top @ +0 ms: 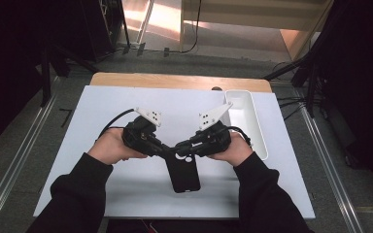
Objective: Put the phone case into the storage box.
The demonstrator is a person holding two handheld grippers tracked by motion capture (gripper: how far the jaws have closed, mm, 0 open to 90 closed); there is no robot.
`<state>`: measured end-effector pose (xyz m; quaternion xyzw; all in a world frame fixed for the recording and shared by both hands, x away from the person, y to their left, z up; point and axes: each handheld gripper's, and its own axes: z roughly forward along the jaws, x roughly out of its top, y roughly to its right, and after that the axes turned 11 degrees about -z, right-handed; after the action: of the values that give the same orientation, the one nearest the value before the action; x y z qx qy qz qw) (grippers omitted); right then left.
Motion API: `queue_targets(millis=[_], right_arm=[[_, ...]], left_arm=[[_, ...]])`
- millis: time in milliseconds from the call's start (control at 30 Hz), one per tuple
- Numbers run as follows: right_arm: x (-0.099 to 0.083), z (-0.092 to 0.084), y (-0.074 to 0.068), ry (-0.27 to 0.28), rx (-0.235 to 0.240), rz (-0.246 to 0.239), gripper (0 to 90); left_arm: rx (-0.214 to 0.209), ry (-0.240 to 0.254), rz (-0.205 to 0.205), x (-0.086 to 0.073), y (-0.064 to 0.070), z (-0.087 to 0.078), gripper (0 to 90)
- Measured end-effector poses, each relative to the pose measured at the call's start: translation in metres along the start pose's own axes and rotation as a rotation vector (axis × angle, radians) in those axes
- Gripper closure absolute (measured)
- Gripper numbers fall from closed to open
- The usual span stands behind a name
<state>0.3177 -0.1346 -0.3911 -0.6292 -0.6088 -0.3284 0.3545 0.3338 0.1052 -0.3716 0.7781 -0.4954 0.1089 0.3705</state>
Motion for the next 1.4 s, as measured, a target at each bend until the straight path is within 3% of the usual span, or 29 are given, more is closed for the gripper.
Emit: queue_targets(millis=[100, 400, 667, 967, 1400], right_arm=[[0.001, 0.000, 0.000, -0.004, 0.001, 0.011, 72.9], [0.007, -0.007, -0.003, 0.012, -0.014, 0.045, 53.5], [0.012, -0.019, -0.006, 0.055, -0.060, 0.122, 38.4], [0.012, -0.029, -0.007, 0.070, -0.142, 0.166, 24.5], [-0.004, -0.023, 0.000, 0.008, -0.263, 0.227, 5.1]], left_arm=[[0.003, 0.000, -0.001, 0.000, 0.001, -0.002, 79.1], [0.010, 0.021, -0.032, 0.002, 0.003, -0.009, 79.1], [0.029, 0.028, -0.041, 0.001, 0.004, -0.016, 79.1], [0.076, 0.049, -0.102, -0.001, 0.001, -0.027, 79.0], [0.154, 0.088, -0.170, -0.003, 0.001, -0.042, 78.9]])
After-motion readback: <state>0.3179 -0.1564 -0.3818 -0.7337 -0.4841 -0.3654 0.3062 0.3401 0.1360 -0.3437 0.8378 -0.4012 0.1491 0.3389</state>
